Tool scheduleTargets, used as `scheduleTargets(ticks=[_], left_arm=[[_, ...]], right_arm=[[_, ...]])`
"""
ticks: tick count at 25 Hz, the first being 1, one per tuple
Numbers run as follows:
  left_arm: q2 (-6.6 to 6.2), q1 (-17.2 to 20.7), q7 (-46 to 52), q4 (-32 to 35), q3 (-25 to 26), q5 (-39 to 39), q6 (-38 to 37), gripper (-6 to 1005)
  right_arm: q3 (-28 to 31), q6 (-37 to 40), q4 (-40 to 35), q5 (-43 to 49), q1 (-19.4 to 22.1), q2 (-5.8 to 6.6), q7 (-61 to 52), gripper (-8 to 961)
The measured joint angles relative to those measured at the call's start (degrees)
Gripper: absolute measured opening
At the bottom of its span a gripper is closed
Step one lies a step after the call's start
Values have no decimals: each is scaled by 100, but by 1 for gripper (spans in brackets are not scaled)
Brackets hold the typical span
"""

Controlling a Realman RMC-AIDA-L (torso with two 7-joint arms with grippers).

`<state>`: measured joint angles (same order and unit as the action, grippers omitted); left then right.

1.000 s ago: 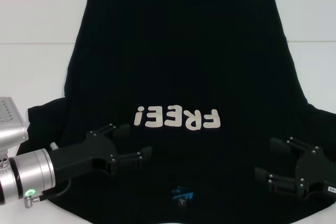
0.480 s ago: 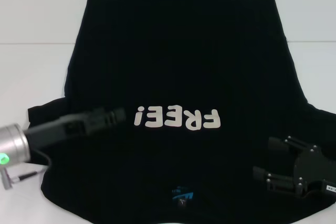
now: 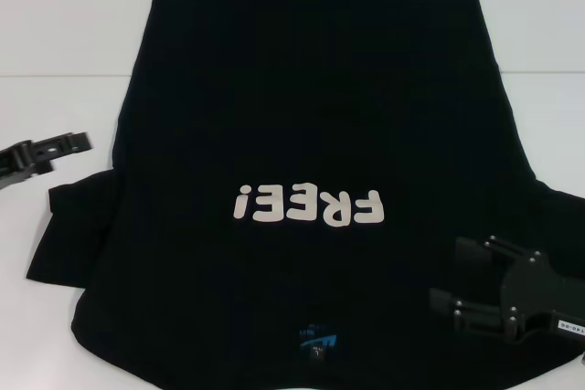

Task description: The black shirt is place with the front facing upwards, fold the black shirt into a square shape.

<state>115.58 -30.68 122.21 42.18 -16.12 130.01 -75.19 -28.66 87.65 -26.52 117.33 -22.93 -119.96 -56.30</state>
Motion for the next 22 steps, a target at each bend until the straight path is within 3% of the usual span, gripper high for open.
scheduleTargets(ticks=[9, 22], left_arm=[[12, 17, -16, -62, -63, 408, 814, 937], [27, 19, -12, -152, -127, 910, 684, 936]], right_arm=[[-8, -23, 61, 9, -62, 3, -4, 913], [-9, -28, 60, 9, -45, 9, -4, 913]])
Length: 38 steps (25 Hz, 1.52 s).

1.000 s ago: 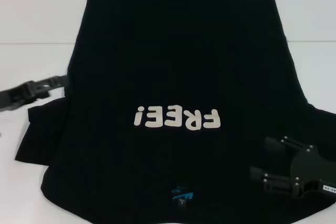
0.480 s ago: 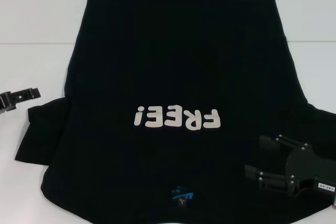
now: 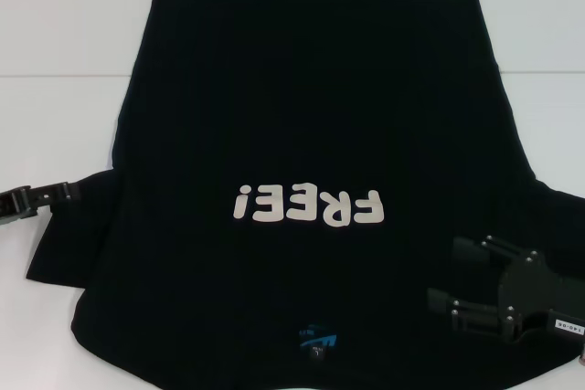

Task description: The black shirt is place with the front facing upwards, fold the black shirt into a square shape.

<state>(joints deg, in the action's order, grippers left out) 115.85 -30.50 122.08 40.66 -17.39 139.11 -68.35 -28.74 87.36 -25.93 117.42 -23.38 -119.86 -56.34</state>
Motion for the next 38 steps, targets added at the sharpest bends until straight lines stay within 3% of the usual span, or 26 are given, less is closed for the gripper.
scheduleTargets(ticks=[7, 23, 28, 38], left_arm=[[50, 2, 1, -6, -231, 5, -55, 934], [79, 14, -21, 132, -431, 109, -412, 824], [93, 18, 75, 141, -440, 151, -328, 598], [70, -1, 79, 144, -405, 176, -352, 279]], right_arm=[[0, 3, 0, 0, 13, -2, 0, 913], [0, 16, 0, 0, 15, -2, 0, 912], [1, 41, 0, -4, 12, -2, 0, 912], [0, 46, 0, -9, 18, -2, 0, 911]])
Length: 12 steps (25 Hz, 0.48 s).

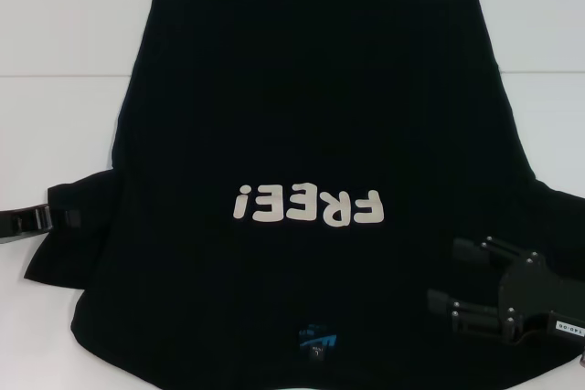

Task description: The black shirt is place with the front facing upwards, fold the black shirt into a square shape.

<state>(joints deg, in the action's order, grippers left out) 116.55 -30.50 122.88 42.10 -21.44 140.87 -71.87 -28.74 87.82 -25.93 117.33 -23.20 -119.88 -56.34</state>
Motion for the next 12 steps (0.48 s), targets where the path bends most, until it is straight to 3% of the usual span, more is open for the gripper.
scheduleTargets(ticks=[4, 9, 12], left_arm=[[-11, -22, 8, 0, -12, 22, -11, 122], [-32, -81, 141, 20, -22, 145, -12, 5], [-42, -98, 270, 155, -29, 190, -25, 6]], right_arm=[[0, 0, 0, 3, 0, 0, 0, 911], [0, 0, 0, 6, 0, 0, 0, 911], [0, -1, 0, 8, 0, 0, 0, 911]])
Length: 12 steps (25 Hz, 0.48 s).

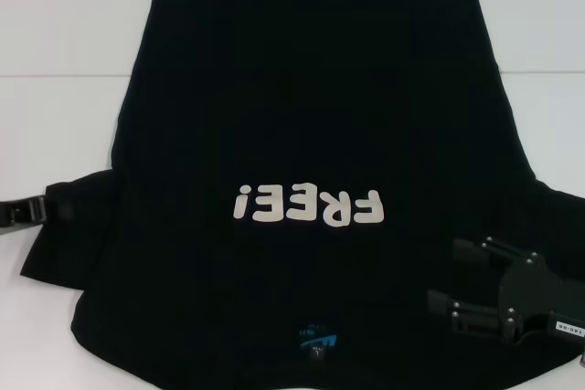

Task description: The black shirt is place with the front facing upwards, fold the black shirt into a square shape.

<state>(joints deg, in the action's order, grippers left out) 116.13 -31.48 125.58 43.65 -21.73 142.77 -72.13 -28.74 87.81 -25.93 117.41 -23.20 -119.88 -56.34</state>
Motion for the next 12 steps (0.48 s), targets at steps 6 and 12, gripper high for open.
scheduleTargets(ticks=[6, 12], left_arm=[[-113, -247, 446, 393, -28, 374, -266, 6], [-181, -498, 767, 662, -304, 523, -457, 6]], right_arm=[[0, 5, 0, 1, 0, 0, 0, 911], [0, 6, 0, 1, 0, -7, 0, 910]])
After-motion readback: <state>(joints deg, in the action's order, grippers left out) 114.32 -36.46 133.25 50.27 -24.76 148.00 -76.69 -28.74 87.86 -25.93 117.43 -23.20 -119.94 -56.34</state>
